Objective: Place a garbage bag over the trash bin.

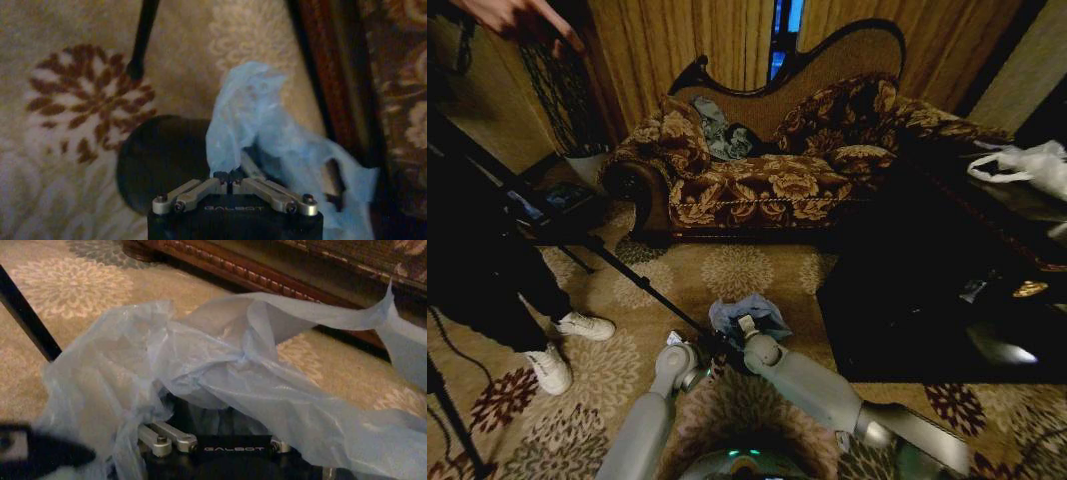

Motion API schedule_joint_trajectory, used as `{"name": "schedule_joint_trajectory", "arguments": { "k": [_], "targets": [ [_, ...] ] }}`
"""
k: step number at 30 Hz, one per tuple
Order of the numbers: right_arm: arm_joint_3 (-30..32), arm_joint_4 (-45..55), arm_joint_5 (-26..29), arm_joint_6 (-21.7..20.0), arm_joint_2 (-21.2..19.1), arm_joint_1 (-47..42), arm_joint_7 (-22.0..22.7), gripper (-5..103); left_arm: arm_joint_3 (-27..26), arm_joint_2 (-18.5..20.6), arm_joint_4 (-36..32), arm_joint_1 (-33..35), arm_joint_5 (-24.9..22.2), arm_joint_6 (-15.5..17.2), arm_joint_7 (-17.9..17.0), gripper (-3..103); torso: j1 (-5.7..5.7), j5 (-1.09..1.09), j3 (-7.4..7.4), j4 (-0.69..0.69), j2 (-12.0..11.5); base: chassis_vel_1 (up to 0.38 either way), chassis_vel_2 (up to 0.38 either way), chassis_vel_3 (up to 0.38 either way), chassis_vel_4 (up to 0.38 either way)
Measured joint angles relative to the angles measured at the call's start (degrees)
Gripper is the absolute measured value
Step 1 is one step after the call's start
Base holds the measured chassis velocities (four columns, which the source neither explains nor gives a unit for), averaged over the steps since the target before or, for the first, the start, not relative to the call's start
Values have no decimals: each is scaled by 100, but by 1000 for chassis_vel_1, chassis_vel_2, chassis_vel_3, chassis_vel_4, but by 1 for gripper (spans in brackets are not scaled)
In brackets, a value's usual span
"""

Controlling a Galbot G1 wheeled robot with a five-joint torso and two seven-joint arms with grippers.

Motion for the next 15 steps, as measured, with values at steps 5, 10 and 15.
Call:
{"name": "schedule_joint_trajectory", "arguments": {
  "k": [5, 10, 15],
  "targets": [
    [-27, 1, -2, 16, 18, 21, -5, 100, -30, 26, -122, 148, 71, -39, -9, 0, 0, 0, 0, 0, -1, 0, 0, 0, 0],
    [-30, -7, -19, 33, 35, 21, -17, 100, -69, 73, -126, 324, 125, -41, -5, 0, 0, 0, 0, 0, -1, 0, 0, 0, 0],
    [-1, -27, -50, 51, 55, 9, -33, 100, -65, 68, 6, 393, 239, -79, 59, 0, -1, 0, 0, 0, -1, 0, 0, 0, 0]
  ]
}}
